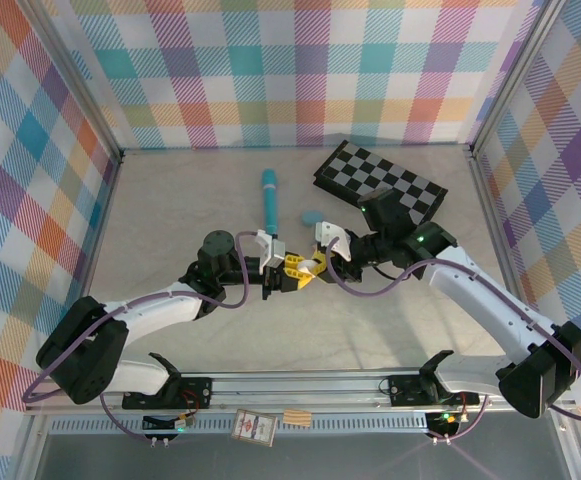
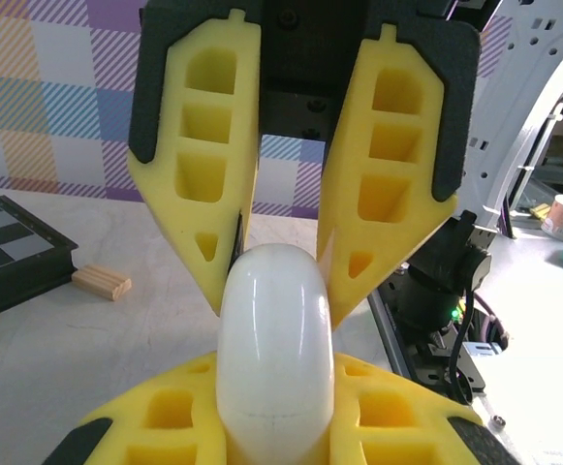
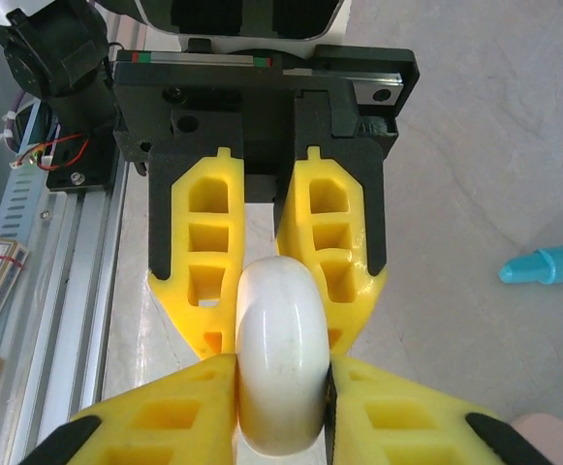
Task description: Insert the wireless bluetooth earbuds into the charging case
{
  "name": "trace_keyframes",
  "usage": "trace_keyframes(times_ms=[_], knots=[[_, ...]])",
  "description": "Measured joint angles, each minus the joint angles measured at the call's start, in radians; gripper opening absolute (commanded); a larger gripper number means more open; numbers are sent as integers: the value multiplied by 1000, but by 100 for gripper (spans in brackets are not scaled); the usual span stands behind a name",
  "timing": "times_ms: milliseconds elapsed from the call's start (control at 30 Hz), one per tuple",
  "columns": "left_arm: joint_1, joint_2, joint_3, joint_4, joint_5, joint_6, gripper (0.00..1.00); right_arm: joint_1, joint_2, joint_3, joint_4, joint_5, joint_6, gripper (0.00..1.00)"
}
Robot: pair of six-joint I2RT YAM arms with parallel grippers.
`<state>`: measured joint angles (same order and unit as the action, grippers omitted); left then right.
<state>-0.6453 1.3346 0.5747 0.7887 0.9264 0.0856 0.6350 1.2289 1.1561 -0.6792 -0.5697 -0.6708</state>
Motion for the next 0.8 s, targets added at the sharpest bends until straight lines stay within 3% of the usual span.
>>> trace_keyframes(times_ms=[67,133,200,300,367,400,600,800], knots=[[1,0,0,4,-1,-3,12,0,-2,0,6,1,1,24],[1,0,0,11,-6,-1,43,0,-9,-4,18,3,6,23],[1,0,-3,26,-22,6,67,0,-22,-21,51,11,14,23],[1,0,-24,49,-54,16,83,-8,-40,-65,108,23,43,23],[1,0,-57,80,-80,20,88,-25,-44,-100,153,38,84,24],[2,-1,-83,97,-101,21,96,-38,-44,-118,181,50,116,24],[6,-53,-212,80,-312,79,100,-109,-41,-259,383,123,426,23],[5,-122,-188,-154,-432,233,100,-121,21,-396,546,195,814,24]])
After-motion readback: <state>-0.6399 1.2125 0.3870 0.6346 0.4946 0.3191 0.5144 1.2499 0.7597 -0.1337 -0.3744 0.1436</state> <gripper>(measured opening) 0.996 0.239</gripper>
